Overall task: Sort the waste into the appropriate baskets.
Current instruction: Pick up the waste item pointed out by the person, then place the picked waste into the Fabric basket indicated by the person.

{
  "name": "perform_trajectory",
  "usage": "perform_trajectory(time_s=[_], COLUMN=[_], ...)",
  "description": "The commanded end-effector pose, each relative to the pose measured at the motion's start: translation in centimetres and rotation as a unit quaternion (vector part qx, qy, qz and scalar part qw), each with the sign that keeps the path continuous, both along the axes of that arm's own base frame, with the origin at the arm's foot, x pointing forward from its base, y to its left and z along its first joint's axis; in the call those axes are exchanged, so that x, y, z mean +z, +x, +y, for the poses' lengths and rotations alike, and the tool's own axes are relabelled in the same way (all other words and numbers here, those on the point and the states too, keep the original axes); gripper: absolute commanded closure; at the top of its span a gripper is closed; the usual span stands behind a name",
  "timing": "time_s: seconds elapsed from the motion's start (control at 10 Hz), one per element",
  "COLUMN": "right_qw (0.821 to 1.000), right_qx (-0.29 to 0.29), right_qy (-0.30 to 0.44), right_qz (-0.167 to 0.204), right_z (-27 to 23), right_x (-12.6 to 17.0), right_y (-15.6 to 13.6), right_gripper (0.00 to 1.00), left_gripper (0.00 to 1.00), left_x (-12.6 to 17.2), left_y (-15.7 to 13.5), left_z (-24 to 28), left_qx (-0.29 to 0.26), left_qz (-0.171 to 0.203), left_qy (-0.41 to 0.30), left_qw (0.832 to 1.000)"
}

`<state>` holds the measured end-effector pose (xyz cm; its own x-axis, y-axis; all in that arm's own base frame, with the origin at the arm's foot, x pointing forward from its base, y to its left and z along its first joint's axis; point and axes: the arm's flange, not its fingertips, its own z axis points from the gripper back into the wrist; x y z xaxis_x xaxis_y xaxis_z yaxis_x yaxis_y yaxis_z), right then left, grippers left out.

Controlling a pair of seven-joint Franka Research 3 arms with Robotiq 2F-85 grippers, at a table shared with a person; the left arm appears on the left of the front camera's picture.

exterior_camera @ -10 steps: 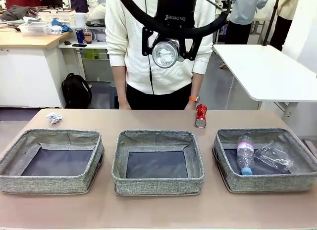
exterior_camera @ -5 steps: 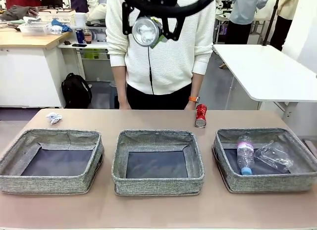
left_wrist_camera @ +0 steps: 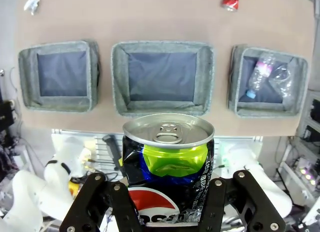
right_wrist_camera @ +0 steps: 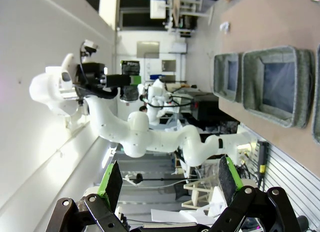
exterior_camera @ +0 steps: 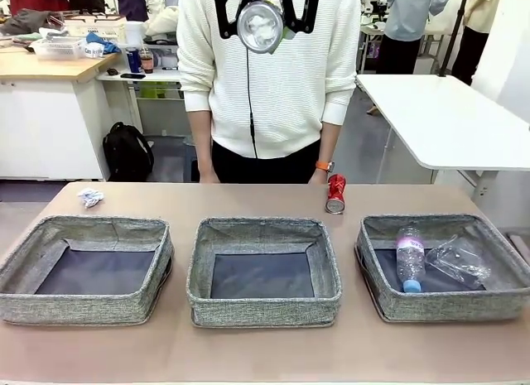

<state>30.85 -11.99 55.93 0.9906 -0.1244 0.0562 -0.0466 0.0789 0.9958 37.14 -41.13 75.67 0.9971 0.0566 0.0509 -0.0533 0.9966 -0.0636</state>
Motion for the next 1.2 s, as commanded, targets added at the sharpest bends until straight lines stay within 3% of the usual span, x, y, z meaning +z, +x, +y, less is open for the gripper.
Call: perform_trajectory(time_s=[0.0, 1.1], right_qw=[1.0, 1.0], right_qx=[0.006, 0.006], right_qy=[-0.004, -0.004], right_qz=[-0.007, -0.007], right_z=[-0.1, -0.1], right_x=[-0.08, -0.08], right_y=[-0.27, -0.27], right_gripper=[0.0, 0.0], left_gripper=[1.0, 1.0], left_x=[-0.29, -0.29], left_y=[-0.27, -0.27], left_z=[-0.1, -0.1], left_qx=[-0.009, -0.009], left_qz=[0.001, 0.001], left_qy=[0.016, 0.016], left_qw=[1.0, 1.0])
